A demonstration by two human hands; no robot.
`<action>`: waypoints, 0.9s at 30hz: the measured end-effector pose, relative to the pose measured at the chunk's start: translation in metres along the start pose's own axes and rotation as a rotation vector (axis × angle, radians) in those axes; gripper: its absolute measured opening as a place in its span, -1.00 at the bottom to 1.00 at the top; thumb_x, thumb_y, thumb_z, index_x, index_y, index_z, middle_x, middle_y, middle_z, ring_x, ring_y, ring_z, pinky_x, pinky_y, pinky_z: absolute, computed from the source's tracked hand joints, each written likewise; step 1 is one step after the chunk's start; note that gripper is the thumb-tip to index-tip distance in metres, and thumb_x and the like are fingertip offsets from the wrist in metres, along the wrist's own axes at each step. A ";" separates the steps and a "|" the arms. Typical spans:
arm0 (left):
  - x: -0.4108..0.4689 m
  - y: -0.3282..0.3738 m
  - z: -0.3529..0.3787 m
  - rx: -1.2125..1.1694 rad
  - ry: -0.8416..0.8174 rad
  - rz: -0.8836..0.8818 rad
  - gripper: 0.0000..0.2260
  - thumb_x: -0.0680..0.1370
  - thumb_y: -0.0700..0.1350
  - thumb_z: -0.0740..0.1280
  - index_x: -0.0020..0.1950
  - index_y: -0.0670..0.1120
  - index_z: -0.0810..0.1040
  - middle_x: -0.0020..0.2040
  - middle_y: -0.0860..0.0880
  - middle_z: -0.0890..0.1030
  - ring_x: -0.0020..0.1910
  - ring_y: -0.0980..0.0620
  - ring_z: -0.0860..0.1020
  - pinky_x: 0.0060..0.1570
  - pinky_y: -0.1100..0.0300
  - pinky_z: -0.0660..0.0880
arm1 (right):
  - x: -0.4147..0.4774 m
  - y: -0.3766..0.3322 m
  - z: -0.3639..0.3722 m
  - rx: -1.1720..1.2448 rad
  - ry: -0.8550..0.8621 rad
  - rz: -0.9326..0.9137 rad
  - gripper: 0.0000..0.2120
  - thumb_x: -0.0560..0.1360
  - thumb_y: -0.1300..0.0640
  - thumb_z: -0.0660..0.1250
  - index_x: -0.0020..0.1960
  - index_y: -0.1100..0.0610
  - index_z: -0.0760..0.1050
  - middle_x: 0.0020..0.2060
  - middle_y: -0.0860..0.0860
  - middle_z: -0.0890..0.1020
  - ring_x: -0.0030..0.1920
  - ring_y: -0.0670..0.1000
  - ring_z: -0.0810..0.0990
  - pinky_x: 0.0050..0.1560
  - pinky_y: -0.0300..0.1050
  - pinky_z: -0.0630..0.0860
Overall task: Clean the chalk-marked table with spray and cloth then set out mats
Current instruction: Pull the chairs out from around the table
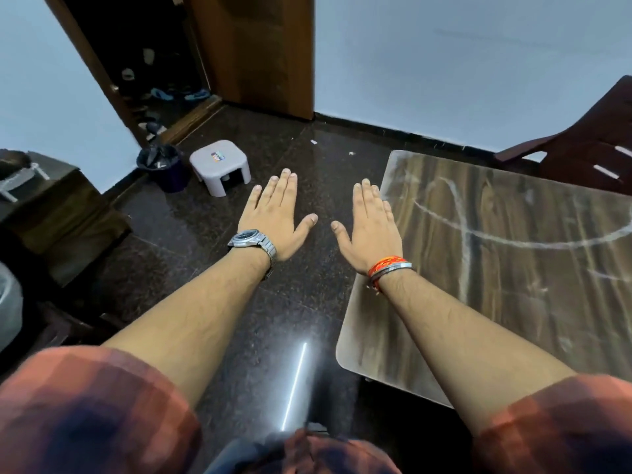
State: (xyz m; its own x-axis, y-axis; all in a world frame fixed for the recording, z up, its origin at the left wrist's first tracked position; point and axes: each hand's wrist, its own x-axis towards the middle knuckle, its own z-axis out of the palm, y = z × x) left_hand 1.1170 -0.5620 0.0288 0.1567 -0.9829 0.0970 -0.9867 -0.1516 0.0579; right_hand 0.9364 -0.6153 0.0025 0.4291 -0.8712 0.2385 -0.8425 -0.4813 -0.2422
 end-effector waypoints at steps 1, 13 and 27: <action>0.019 -0.005 0.003 -0.004 -0.019 0.022 -0.28 0.63 0.27 -0.02 0.63 -0.12 -0.14 0.64 -0.05 -0.12 0.61 -0.03 -0.09 0.56 0.00 -0.14 | 0.015 0.000 0.004 0.003 -0.005 0.029 -0.29 0.58 -0.15 0.10 0.55 0.22 -0.03 0.55 0.15 0.02 0.54 0.12 -0.01 0.51 0.08 0.01; 0.262 -0.058 0.043 0.011 -0.082 0.430 -0.25 0.62 0.26 0.02 0.62 -0.14 -0.18 0.63 -0.07 -0.15 0.61 -0.03 -0.11 0.55 0.05 -0.14 | 0.187 0.020 0.065 -0.089 0.010 0.391 -0.27 0.57 -0.15 0.11 0.55 0.23 -0.05 0.54 0.18 0.01 0.54 0.15 -0.02 0.51 0.07 0.02; 0.558 0.031 0.079 0.070 -0.029 0.830 -0.21 0.60 0.20 0.13 0.61 -0.16 -0.21 0.63 -0.10 -0.17 0.61 -0.03 -0.11 0.54 0.04 -0.15 | 0.419 0.153 0.080 -0.142 0.104 0.650 -0.27 0.57 -0.15 0.11 0.55 0.23 -0.04 0.55 0.16 -0.01 0.54 0.12 -0.03 0.50 0.05 0.01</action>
State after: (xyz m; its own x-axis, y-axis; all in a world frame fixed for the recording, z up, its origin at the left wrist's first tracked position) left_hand 1.1708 -1.1229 0.0067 -0.6232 -0.7801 0.0548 -0.7814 0.6184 -0.0835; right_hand 1.0133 -1.0619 -0.0102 -0.2071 -0.9622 0.1770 -0.9566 0.1613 -0.2425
